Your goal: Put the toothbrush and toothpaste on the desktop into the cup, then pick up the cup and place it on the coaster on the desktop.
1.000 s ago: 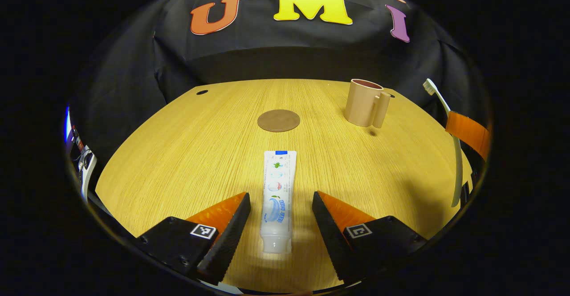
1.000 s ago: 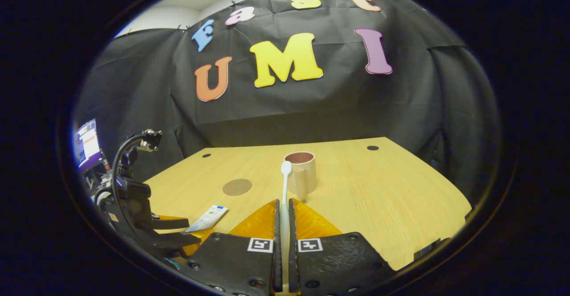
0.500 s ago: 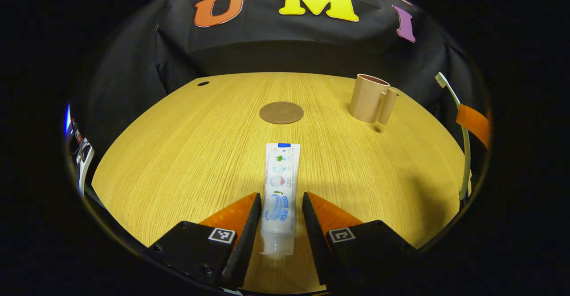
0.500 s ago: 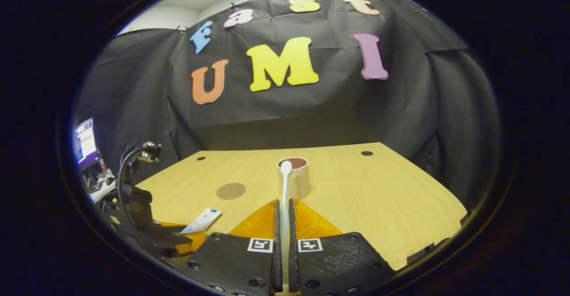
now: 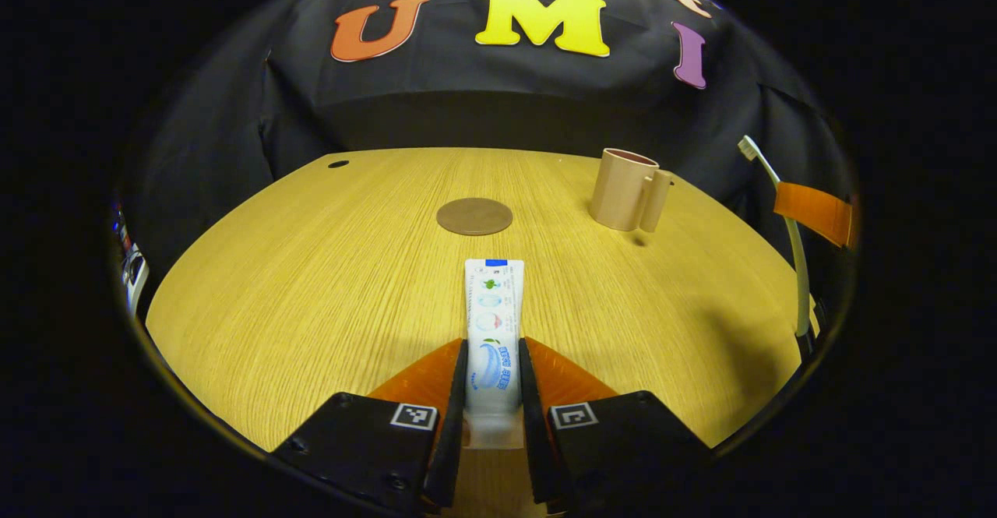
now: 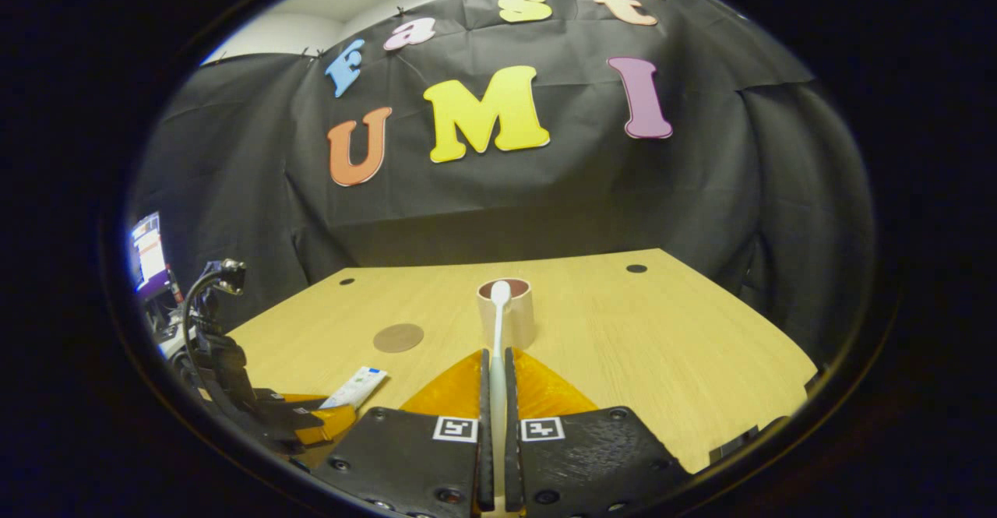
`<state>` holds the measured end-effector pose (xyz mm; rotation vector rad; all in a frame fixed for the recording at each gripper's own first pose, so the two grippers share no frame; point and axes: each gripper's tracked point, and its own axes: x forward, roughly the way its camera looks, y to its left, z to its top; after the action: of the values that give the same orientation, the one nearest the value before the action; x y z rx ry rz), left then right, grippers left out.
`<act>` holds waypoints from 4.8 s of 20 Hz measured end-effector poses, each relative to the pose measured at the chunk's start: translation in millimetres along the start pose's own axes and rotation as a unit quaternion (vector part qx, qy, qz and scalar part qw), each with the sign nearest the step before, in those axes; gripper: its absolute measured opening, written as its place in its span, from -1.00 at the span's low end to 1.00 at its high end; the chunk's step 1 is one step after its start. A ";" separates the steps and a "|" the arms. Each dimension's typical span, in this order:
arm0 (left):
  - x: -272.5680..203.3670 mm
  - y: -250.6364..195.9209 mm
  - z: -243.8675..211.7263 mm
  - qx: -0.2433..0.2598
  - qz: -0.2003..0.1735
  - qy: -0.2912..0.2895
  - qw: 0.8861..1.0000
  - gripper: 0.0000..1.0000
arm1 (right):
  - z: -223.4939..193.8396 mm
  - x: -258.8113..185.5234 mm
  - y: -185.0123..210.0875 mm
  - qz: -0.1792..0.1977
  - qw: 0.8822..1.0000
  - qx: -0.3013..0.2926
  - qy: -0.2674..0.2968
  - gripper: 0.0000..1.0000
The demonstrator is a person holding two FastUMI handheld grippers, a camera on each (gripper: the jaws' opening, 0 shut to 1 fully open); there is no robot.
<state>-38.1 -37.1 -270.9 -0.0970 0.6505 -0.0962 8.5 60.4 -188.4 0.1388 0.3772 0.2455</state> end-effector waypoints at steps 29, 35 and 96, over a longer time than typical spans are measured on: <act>-102.5 10.7 207.5 0.014 0.010 -0.253 0.967 -0.24 | 83.3 45.1 14.9 -0.032 0.997 -0.053 -0.054 -0.89; -89.4 18.9 204.3 0.005 0.006 -0.238 0.971 -0.24 | 126.7 90.1 22.7 -0.050 0.993 -0.060 -0.084 -0.89; -62.4 -26.0 198.0 -0.014 0.019 -0.207 0.978 -0.23 | 124.6 20.4 -31.0 -0.003 0.989 -0.072 -0.130 0.96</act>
<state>31.4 -43.5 -73.7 -0.1270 0.2364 -0.0276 80.8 25.0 -86.4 0.0268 0.1010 0.2435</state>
